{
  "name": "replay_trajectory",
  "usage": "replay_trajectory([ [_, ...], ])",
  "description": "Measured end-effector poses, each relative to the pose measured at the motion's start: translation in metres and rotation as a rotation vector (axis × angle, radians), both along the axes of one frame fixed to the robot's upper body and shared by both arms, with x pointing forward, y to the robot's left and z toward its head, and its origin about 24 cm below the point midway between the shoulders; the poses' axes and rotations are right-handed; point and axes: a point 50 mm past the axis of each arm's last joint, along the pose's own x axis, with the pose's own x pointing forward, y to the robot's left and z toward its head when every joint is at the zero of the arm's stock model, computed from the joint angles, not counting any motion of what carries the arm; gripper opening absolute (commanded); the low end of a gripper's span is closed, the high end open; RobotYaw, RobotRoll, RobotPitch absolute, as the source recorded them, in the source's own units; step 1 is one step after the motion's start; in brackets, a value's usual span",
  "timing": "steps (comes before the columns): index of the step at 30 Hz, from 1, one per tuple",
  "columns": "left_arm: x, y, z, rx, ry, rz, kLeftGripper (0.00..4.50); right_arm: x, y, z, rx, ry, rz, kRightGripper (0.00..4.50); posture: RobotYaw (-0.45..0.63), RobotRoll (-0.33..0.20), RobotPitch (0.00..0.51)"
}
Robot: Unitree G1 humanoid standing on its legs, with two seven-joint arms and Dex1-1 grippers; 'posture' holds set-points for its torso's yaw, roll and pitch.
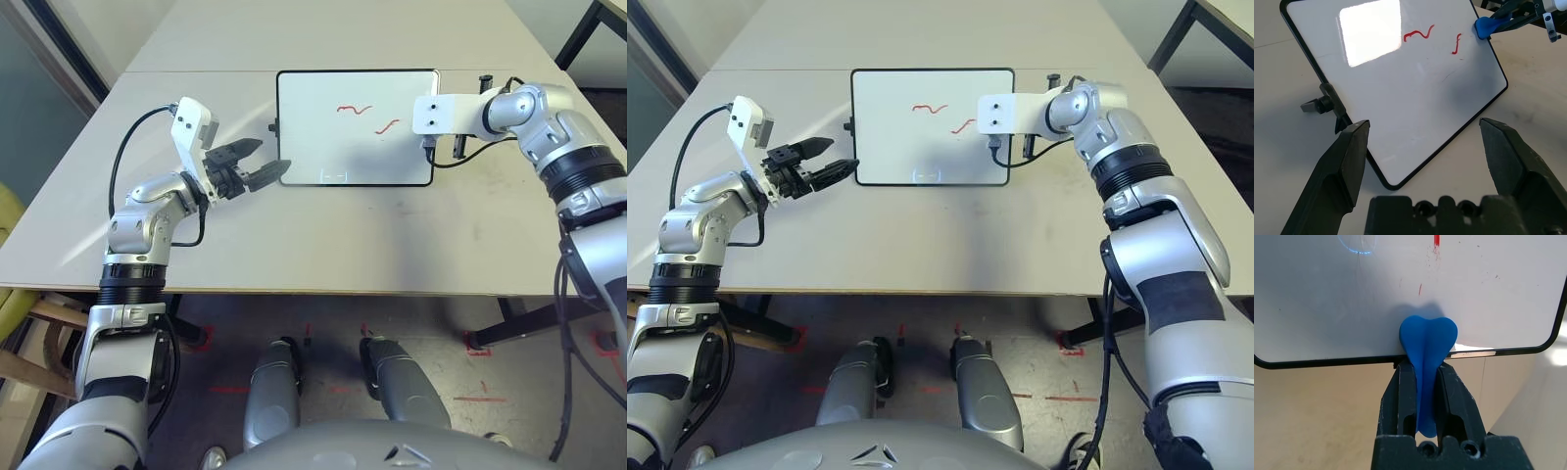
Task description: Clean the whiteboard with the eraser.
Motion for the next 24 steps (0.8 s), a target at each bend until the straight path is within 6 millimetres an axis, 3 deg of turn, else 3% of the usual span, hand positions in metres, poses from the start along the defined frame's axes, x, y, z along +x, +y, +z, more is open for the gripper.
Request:
replay_trajectory([
  [24, 0.000, 0.000, 0.001, 0.000, -0.004, 0.000, 4.50, 0.003, 0.066, 0.004, 0.049, -0.003, 0.151, 0.30, -0.14, 0.000, 0.151],
])
